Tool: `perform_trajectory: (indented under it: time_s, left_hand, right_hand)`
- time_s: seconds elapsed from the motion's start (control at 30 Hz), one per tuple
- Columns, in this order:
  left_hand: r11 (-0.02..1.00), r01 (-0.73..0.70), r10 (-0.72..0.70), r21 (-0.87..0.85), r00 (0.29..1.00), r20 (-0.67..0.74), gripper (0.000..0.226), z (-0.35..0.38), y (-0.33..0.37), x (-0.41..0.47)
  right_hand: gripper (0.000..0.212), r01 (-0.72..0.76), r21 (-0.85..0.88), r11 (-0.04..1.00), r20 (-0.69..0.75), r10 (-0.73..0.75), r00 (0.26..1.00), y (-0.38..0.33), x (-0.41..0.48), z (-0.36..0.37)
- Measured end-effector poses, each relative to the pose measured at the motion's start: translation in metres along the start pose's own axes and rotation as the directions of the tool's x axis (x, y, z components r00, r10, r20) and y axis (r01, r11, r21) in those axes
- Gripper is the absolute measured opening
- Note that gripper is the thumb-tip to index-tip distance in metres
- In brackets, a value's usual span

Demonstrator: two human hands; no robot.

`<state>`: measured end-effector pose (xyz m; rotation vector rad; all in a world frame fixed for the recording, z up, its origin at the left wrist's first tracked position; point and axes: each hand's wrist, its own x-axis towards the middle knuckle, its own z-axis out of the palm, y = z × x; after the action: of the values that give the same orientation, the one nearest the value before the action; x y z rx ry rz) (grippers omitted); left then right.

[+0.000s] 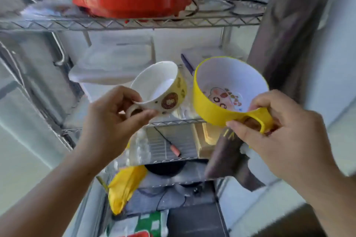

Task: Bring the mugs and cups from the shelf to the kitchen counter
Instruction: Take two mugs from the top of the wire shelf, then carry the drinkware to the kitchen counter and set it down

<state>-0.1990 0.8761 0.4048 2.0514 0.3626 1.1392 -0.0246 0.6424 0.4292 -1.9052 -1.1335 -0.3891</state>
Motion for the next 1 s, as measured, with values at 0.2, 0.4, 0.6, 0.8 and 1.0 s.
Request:
perform_trajectory:
  time_s: [0.2,0.4,0.6,0.8,1.0]
  left_hand:
    - [0.992,0.022,-0.054,0.127,0.966,0.254,0.035,0.056,-0.017,-0.042]
    - [0.998,0.027,-0.054,0.063,0.876,0.480,0.029,0.125,-0.018,-0.070]
    - [0.997,-0.038,0.079,-0.073,0.688,0.721,0.036,0.204,0.014,-0.105]
    - [0.981,-0.037,0.183,-0.188,0.479,0.858,0.035,0.295,0.065,-0.143]
    - [0.970,-0.085,0.245,-0.230,0.295,0.924,0.043,0.395,0.114,-0.179]
  right_hand:
    - [0.041,-0.207,-0.093,0.974,-0.006,0.208,0.978,0.031,-0.085,-0.014]
    - [0.035,-0.398,-0.114,0.910,-0.096,0.389,0.916,0.052,-0.152,-0.045]
    - [0.034,-0.605,-0.179,0.776,-0.257,0.557,0.790,0.058,-0.217,-0.098]
    - [0.039,-0.816,-0.149,0.559,-0.416,0.713,0.564,0.073,-0.281,-0.154]
    - [0.035,-0.914,-0.131,0.383,-0.541,0.746,0.390,0.100,-0.339,-0.210]
